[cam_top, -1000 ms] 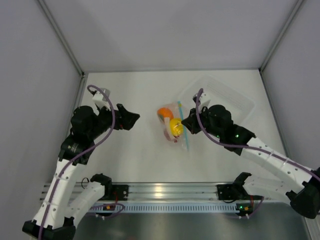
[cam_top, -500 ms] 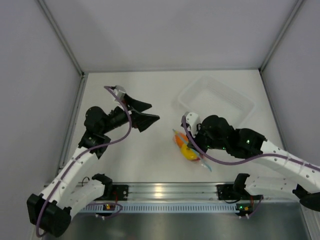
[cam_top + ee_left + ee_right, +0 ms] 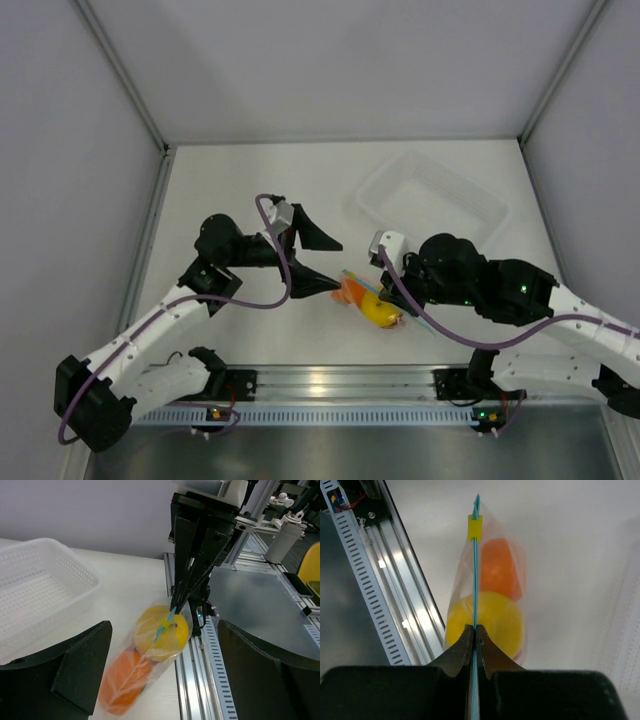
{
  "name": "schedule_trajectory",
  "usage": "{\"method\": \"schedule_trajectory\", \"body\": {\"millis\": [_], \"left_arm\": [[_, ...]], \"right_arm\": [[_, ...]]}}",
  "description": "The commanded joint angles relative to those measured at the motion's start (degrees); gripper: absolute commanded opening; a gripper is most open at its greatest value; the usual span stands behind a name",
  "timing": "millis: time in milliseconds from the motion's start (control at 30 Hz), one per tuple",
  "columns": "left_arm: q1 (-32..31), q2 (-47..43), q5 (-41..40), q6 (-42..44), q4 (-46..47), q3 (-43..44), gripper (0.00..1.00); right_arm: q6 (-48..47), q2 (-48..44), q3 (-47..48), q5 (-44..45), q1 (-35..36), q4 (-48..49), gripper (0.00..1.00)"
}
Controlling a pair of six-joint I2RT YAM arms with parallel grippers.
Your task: Open the zip-top bag and remove the fake food
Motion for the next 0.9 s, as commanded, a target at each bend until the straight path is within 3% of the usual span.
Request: {"method": "schedule_trajectory", "body": {"millis": [0,167,267,467,633,700,867], "left_arm": [[-1.5,-0.4,0.0,2.5,4.4,1.3,0.92],[-2.3,-1.2,-5.6,3.5,4.4,0.2,0.90],[-2.9,-0.5,-5.2,3.8,4.4,0.6,0.90],[-6.0,0.6,-4.3,3.7,4.4,0.3,0.81],[-9.3,1.3,-4.3,4.1,4.4,0.4,0.54],[-10.0,1.6,-4.5,4.1,4.4,0.5,0.37],[-10.4,1.7,-5.5,4.1,4.4,0.8,0.31]], "right_arm": [[-2.0,-1.7,4.4,-2.3,1.4,-0.5,0.00],[-3.2,-1.3,7.1,-3.2,1.4,-1.8,0.00],[-3.8,-0.8,7.8,-3.7,1.4,-2.1,0.00],[-3.8,-2.3,7.9,-2.7,1.5,-0.1,0.00],[-3.6,-3.4,7.5,-2.3,1.5,0.9,0.00],[-3.5,-3.6,7.3,-2.1,1.5,1.1,0.00],[-3.3,-4.2,7.2,-1.6,1.5,1.2,0.00]]}}
